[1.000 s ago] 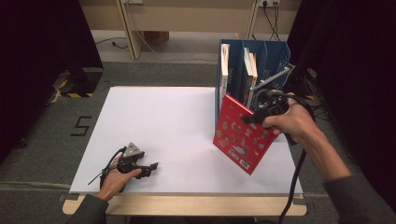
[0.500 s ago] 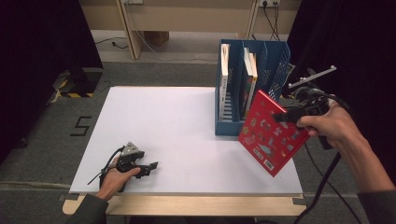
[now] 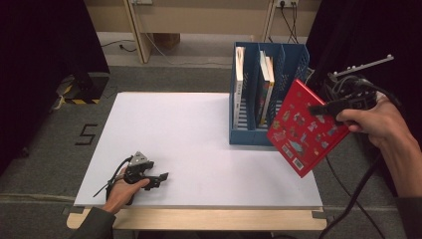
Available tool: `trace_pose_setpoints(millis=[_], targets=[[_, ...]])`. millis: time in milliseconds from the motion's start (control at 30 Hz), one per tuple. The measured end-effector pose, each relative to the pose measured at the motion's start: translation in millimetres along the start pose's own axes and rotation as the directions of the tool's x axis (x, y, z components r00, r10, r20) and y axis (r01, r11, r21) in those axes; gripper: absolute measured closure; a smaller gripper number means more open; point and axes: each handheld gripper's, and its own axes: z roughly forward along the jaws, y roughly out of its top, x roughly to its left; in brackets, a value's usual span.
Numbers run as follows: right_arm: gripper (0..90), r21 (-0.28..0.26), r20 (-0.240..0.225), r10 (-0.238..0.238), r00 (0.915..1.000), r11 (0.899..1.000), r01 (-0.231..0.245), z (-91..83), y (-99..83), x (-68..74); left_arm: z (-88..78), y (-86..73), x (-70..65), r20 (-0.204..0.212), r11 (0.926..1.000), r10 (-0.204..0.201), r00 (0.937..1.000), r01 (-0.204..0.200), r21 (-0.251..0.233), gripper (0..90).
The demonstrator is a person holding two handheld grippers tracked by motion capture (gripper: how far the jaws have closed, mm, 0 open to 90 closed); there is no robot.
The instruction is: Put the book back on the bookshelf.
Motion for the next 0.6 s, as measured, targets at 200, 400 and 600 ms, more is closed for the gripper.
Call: trace_pose_setpoints(millis=[200, 400, 600], targets=[[79.1, -0.021, 0.038, 0.024, 0.9990, 1.000, -0.024, -9.3, 13.7, -8.9, 0.0, 0.0, 0.3, 0.002, 1.0000, -0.002, 1.0000, 0.002, 0.000, 20.1], [79.0, -0.027, 0.078, 0.054, 0.9955, 0.998, -0.052, -3.6, 33.9, -19.9, 0.0, 0.0, 0.2, 0.002, 1.0000, -0.003, 1.0000, 0.003, 0.000, 20.1], [79.0, -0.043, 0.117, 0.107, 0.9874, 0.994, -0.102, 8.1, 49.7, -34.5, 0.0, -0.1, 0.1, 0.001, 1.0000, -0.001, 1.0000, 0.001, -0.001, 20.1]])
